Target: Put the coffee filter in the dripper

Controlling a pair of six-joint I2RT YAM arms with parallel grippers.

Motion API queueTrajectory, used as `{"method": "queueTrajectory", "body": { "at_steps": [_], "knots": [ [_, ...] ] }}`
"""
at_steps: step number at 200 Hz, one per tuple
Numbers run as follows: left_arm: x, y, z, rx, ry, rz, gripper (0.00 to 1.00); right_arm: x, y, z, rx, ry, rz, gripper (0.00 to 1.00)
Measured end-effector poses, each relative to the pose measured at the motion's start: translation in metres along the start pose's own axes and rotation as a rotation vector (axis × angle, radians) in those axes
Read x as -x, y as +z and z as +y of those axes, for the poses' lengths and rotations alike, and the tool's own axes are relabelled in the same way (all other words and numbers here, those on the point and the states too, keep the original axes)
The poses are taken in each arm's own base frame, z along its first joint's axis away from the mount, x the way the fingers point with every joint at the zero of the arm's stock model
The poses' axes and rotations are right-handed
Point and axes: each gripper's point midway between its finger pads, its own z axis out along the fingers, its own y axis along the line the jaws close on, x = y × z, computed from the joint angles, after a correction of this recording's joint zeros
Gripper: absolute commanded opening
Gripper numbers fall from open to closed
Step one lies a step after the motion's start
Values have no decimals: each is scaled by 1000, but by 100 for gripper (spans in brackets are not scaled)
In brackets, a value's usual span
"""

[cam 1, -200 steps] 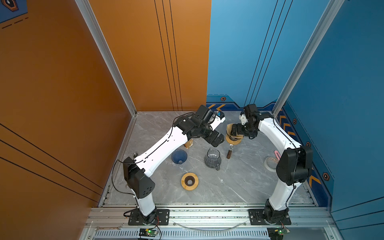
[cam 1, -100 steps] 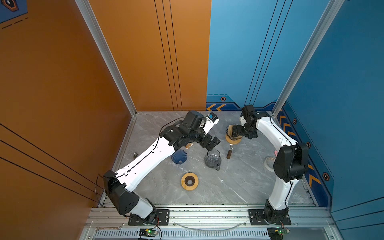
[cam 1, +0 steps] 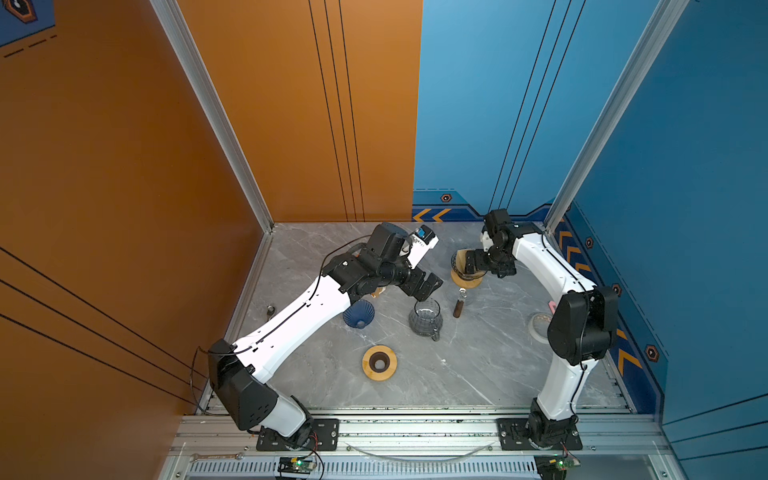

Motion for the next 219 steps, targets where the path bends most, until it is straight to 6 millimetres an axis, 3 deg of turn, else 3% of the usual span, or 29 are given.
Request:
{"method": "queueTrajectory", "body": {
  "at_steps": [57, 79, 101, 143, 184, 219],
  "knots": [
    [4, -2, 11, 2, -53, -33, 98, 14, -72, 4, 34, 5, -150, 92],
    [9, -7, 10, -1, -51, -50, 98, 16, -95, 5, 45, 9, -200, 78],
    [11, -9, 9, -4, -50, -59, 98, 13, -107, 6, 55, 22, -220, 55],
    [11, -9, 10, -6, -59, -60, 98, 7, -111, 24, 92, -13, -210, 24],
    [11, -9, 10, -9, -59, -60, 98, 12, -111, 49, 118, -77, -215, 20],
    [11, -9, 9, -9, -59, -60, 98, 18, -83, 56, 101, -91, -163, 24]
  ]
}}
